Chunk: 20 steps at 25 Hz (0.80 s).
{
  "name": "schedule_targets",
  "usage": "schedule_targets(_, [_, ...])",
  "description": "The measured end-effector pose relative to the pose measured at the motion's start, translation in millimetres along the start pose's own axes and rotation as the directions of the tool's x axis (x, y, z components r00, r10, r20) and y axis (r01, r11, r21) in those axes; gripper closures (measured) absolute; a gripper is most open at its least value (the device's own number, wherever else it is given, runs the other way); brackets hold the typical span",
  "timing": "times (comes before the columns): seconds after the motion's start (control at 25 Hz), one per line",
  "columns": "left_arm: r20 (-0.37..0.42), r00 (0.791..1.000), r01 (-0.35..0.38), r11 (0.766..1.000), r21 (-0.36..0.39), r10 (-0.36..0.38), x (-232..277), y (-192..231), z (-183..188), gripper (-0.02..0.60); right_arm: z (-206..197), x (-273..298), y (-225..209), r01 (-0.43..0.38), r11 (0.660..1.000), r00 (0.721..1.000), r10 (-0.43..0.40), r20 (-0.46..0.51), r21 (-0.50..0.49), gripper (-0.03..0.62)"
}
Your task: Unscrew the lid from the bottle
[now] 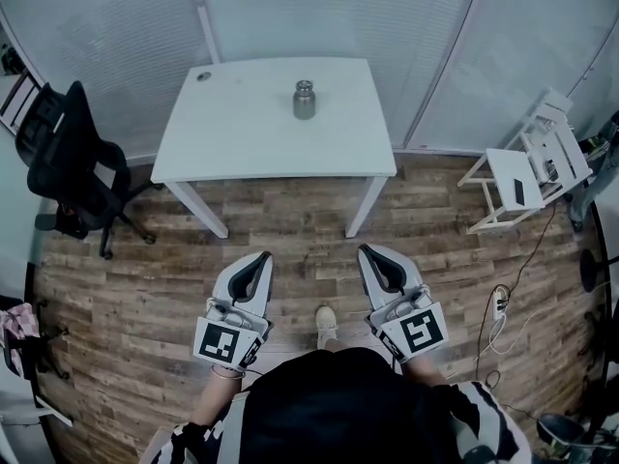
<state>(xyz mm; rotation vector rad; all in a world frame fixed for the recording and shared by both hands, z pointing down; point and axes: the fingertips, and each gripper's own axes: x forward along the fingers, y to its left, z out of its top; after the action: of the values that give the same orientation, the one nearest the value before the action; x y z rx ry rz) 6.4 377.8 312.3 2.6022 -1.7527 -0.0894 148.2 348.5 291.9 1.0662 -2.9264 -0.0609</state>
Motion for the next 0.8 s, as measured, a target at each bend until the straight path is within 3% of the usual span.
schedule_targets(0.8, [0.007, 0.997, -0.082, 0.997, -0.006, 0.082, 106.4, 31.2, 1.5, 0.583, -2.6, 67.7, -95.4, -0.088, 0.996, 0.996, 0.088, 0.003, -0.001, 0.594])
